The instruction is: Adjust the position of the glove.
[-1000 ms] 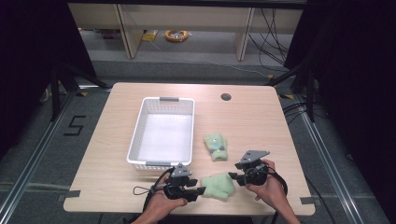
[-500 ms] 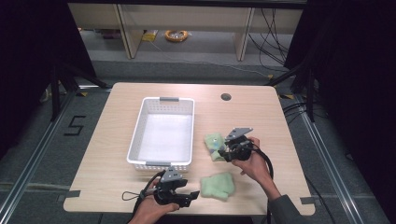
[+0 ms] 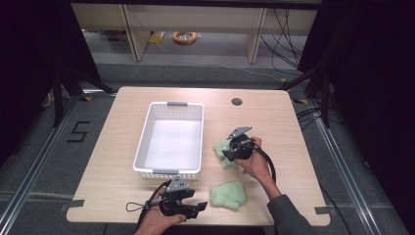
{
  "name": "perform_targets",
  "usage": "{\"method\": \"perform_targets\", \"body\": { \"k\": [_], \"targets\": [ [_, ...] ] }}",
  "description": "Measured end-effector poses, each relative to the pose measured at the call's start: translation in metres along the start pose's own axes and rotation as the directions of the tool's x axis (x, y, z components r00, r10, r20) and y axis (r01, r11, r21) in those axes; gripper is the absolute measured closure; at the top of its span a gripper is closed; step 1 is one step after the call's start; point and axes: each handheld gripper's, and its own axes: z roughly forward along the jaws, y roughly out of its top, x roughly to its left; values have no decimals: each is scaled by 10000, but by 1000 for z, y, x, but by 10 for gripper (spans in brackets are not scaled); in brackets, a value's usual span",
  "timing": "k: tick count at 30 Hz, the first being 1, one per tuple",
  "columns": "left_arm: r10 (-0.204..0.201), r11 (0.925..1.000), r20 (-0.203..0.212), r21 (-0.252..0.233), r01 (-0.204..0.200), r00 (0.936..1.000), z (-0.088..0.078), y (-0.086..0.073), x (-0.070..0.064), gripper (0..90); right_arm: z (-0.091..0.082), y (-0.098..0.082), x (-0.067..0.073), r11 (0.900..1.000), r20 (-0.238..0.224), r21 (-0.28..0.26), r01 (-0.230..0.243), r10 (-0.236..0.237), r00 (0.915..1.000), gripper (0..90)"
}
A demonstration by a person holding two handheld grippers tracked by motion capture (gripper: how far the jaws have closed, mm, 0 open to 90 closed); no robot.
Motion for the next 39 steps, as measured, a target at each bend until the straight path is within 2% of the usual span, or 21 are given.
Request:
{"method": "perform_targets", "body": {
  "k": [1, 3, 5, 7, 8, 10, 13, 17, 19, 20, 22, 23, 24, 25, 28, 29, 34, 36, 37, 38, 39],
  "targets": [
    [-18, 10000, -46, -22, 18, 10000, 1, 0, 0, 350, 4, 0, -1, 9999, 17, 58, -139, 139, 9999, 562],
    [-56, 9999, 17, 103, 56, 10000, 1, -1, 0, 350, 9, -2, -4, 9999, 42, 119, 8, -8, 10000, 574],
    [-42, 10000, -169, 14, 42, 9998, 1, -1, 0, 351, 10, -3, -5, 9995, -35, 274, -159, 160, 9999, 578],
    [6, 10000, -166, 75, -4, 9999, 0, 0, 0, 351, 15, -8, -9, 9984, -213, 88, -559, 561, 9982, 595],
    [6, 10000, -166, 75, -4, 9999, 0, 0, 0, 351, 14, -9, -11, 9969, -344, 210, -765, 772, 9964, 600],
    [-11, 9999, -148, 117, 12, 9999, 1, -1, 1, 352, 16, -13, -12, 9950, -406, -41, -1002, 1000, 9942, 610],
    [-22, 10000, -171, 95, 24, 9999, 1, -1, 1, 352, 15, -14, -12, 9936, -515, 77, -1125, 1128, 9923, 628],
    [-10, 10000, -127, -17, 9, 9999, 1, 0, 0, 354, 14, -15, -10, 9900, -705, 36, -1411, 1410, 9875, 773],
    [-16, 10000, -89, 37, 16, 10000, 1, -1, 1, 355, 17, -16, -9, 9917, -497, -173, -1273, 1263, 9907, 796],
    [-59, 10000, -78, -5, 59, 10000, 1, -1, 1, 357, 14, -15, -8, 9906, -665, 8, -1368, 1366, 9884, 804],
    [-56, 10000, -77, -6, 56, 10000, 1, -1, 1, 360, 15, -15, -8, 9906, -646, -76, -1365, 1357, 9886, 810],
    [-34, 10000, -72, 6, 34, 10000, 1, -1, 2, 361, 16, -16, -8, 9901, -450, -319, -1367, 1352, 9898, 821],
    [-25, 10000, -51, 15, 25, 10000, 1, -1, 2, 361, 15, -15, -7, 9872, -577, -324, -1562, 1542, 9864, 824],
    [-9, 10000, -66, 14, 10, 10000, 1, -1, 2, 361, 13, -15, -8, 9901, -594, -302, -1369, 1350, 9891, 826],
    [-2, 10000, -1, 28, 2, 10000, 0, -1, 2, 364, 11, -15, -7, 9880, -526, -585, -1427, 1396, 9888, 828],
    [2, 10000, -26, -11, -2, 10000, 1, -1, 2, 364, 4, -13, -6, 9909, -717, -609, -1196, 1152, 9908, 828],
    [-34, 10000, -29, -18, 34, 10000, 1, -2, 3, 366, -13, -12, 0, 9849, -854, -1135, -1307, 1214, 9889, 828],
    [-76, 10000, -44, -20, 76, 10000, 0, -1, 2, 365, -32, -10, 3, 9791, -997, -1422, -1455, 1320, 9862, 828],
    [-77, 9999, -94, -91, 77, 9999, 0, -1, 1, 364, -35, -10, 5, 9688, -1026, -1841, -1661, 1491, 9835, 827],
    [95, 10000, -4, 20, -95, 10000, -1, 0, 2, 363, -42, -11, 6, 9690, -1130, -1862, -1622, 1429, 9833, 827],
    [35, 10000, -69, -50, -36, 10000, -1, 0, 1, 362, -47, -12, 8, 9678, -1179, -1960, -1578, 1365, 9836, 827]
  ]
}}
